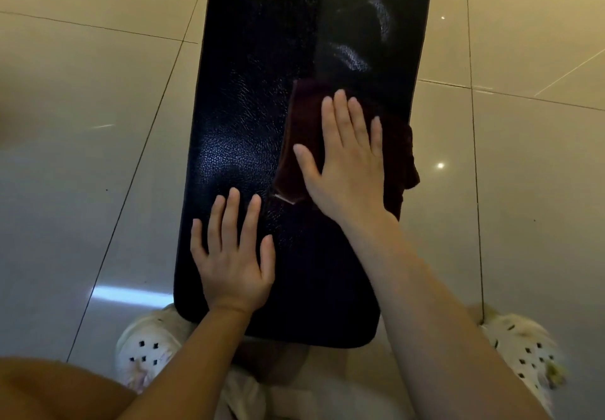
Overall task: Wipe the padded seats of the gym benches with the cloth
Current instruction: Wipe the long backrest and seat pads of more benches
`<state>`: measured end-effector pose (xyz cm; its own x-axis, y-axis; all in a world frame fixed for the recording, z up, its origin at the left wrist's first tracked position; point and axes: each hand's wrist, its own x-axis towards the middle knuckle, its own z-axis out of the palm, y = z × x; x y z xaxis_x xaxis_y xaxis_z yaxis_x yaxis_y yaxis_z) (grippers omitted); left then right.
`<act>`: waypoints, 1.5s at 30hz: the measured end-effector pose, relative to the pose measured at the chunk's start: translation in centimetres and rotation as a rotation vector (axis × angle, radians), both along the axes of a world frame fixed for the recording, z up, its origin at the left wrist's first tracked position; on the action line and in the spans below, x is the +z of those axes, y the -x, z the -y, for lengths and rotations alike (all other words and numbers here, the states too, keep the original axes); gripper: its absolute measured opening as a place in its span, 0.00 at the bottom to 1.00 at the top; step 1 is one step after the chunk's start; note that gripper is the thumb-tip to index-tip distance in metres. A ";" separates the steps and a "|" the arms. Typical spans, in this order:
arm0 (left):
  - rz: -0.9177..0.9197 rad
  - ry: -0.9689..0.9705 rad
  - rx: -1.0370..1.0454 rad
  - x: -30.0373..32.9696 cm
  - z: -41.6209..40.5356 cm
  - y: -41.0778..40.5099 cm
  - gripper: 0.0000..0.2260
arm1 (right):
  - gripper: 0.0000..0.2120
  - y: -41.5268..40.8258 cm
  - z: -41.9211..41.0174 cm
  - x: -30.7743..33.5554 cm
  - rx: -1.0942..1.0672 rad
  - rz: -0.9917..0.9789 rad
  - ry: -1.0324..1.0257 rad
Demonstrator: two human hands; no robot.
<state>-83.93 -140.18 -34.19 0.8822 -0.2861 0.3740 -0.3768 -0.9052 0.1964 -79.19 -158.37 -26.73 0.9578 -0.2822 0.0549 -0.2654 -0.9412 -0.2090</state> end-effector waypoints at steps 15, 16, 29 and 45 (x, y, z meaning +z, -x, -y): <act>0.007 0.005 0.003 -0.1 0.0 0.1 0.23 | 0.28 15.3 -4.6 -5.5 -0.061 0.071 0.028; 0.004 0.004 0.004 -0.2 0.0 0.1 0.23 | 0.28 14.7 -4.7 -5.3 -0.057 0.066 0.030; -0.010 -0.010 0.013 -0.3 0.0 0.0 0.24 | 0.31 0.4 0.0 -2.2 -0.161 0.168 0.026; -0.127 0.001 0.038 0.5 0.2 0.2 0.25 | 0.31 16.0 -5.0 -6.2 -0.437 0.266 -0.340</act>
<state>-84.17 -140.38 -33.66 0.9328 -0.2514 0.2584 -0.3142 -0.9182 0.2411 -95.17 -153.40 -32.90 0.7155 -0.6892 0.1143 -0.5090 -0.6263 -0.5905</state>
